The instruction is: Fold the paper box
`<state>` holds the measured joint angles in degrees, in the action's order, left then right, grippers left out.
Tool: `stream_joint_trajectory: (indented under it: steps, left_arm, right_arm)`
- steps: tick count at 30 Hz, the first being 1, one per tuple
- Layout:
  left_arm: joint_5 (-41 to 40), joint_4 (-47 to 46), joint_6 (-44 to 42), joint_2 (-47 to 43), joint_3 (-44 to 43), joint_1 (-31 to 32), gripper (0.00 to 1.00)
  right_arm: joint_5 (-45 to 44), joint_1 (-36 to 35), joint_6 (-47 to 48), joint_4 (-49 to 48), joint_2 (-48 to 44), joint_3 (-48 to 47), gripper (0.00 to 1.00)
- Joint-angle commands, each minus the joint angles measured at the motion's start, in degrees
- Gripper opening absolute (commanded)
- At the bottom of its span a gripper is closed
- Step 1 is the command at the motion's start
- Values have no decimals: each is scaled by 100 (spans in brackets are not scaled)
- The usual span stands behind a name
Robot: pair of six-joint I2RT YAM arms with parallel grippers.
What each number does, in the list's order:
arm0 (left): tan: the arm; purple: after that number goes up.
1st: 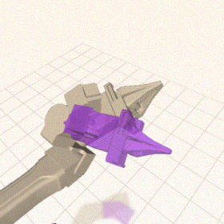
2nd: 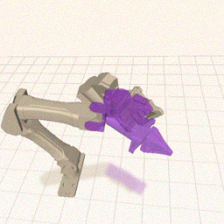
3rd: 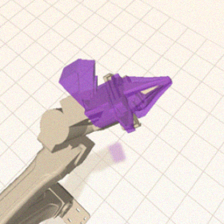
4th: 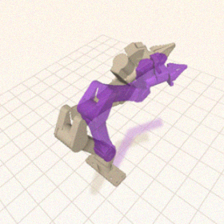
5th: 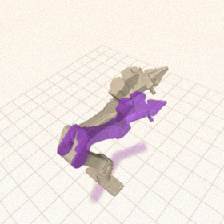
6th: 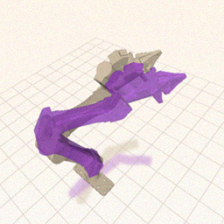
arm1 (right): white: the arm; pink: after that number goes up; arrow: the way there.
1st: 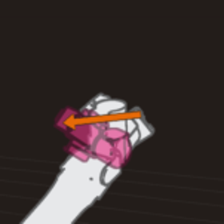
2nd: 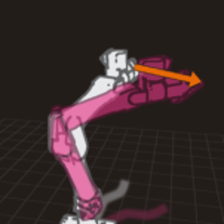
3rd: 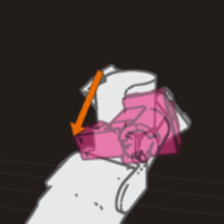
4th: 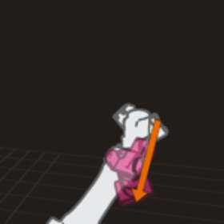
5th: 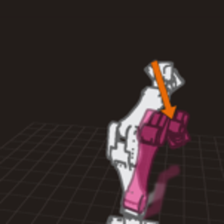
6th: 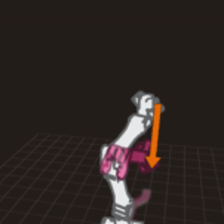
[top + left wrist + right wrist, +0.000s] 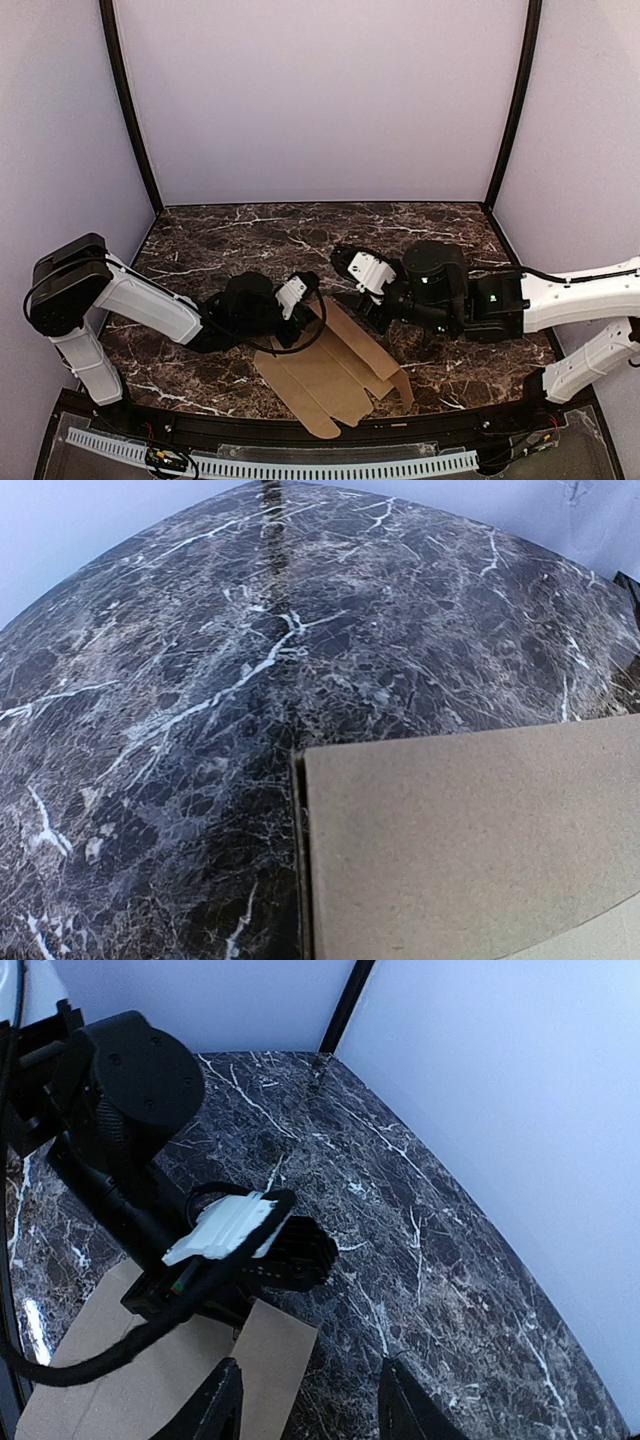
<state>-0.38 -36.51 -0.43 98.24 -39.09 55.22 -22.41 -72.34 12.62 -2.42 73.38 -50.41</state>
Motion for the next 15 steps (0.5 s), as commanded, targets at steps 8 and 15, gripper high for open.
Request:
stream_joint_trajectory:
  steps: [8,15]
  left_arm:
    - [1271,488,-659,228,-384,-134,1]
    - [1233,635,-725,348,-511,-126,1]
  right_arm:
    - [2146,1283,-2110,349,546,-253,0]
    - [2900,1497,-2579,-43,1175,-387,0]
